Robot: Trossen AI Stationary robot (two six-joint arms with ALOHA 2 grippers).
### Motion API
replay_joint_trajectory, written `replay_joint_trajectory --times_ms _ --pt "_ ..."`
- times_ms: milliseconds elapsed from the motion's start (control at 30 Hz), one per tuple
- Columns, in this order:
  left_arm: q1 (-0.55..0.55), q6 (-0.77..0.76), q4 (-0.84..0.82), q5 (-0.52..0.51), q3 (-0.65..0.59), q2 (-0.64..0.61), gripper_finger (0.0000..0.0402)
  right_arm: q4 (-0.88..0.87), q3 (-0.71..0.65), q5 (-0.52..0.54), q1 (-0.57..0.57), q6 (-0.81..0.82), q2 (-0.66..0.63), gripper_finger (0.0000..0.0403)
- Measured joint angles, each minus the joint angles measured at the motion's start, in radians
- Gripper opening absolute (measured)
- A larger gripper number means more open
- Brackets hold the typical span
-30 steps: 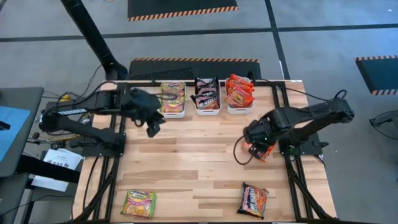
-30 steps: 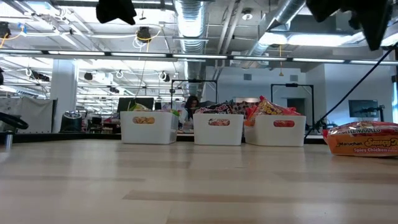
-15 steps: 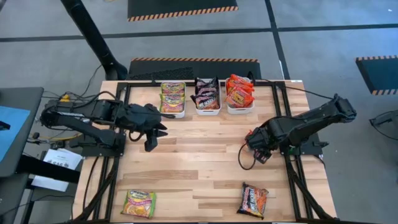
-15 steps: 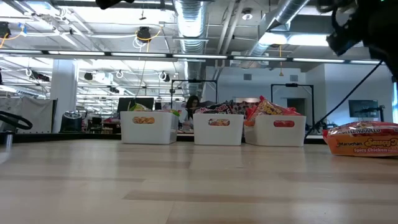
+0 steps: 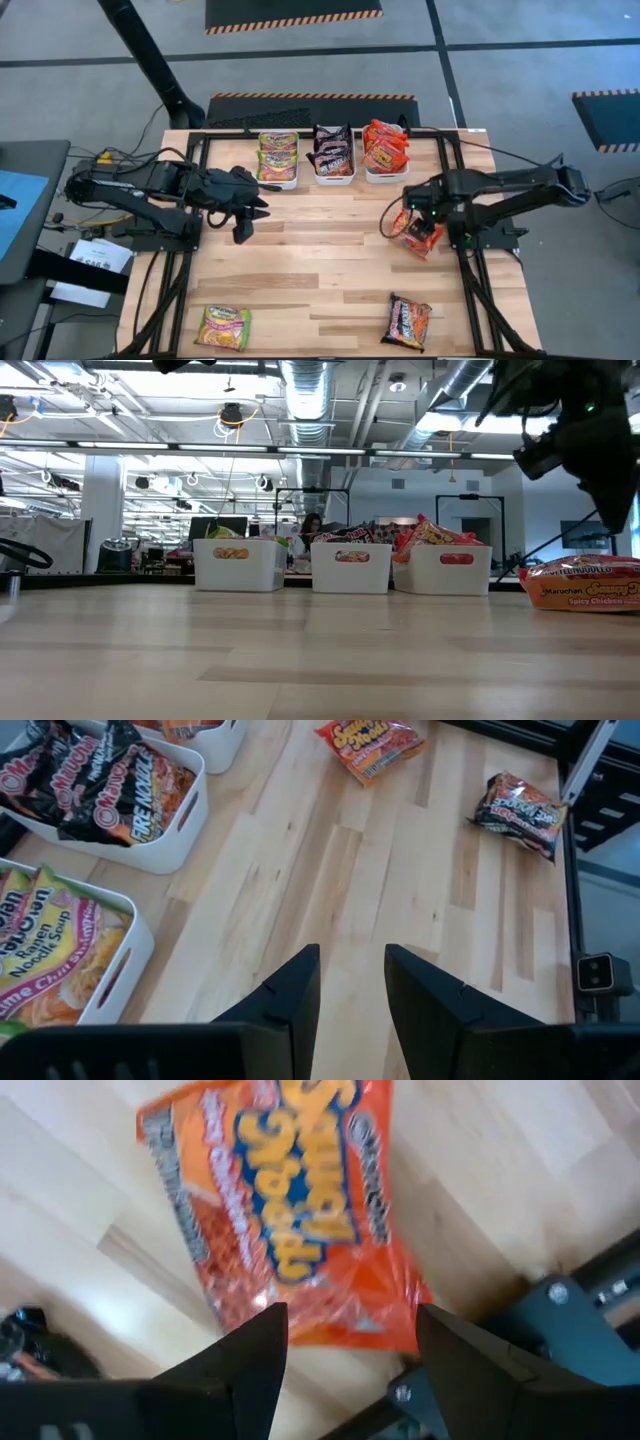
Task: Sort Maruchan noodles
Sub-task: Put the orange noodle pack into the right white bin
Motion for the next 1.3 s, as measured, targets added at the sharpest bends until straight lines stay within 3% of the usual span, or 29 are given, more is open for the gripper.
replay_joint_trajectory --times_ms 367,833,1000,1300 --pt "0.000 0.010 -0.001 -0.005 0.000 0.000 0.0100 0.155 -0.097 -0.072 -0.194 -0.154 0.055 0.0246" --pt "0.000 0.030 -0.008 -0.004 0.000 0.000 0.0100 0.210 -0.098 -0.117 -0.234 -0.209 0.246 0.0238" --pt "0.000 0.029 -0.029 -0.004 0.000 0.000 0.0100 0.227 -0.097 -0.121 -0.217 -0.177 0.277 0.0183" --pt "0.000 0.029 -0.043 -0.004 0.000 0.000 0.0100 0.250 -0.097 -0.145 -0.178 -0.129 0.293 0.0021"
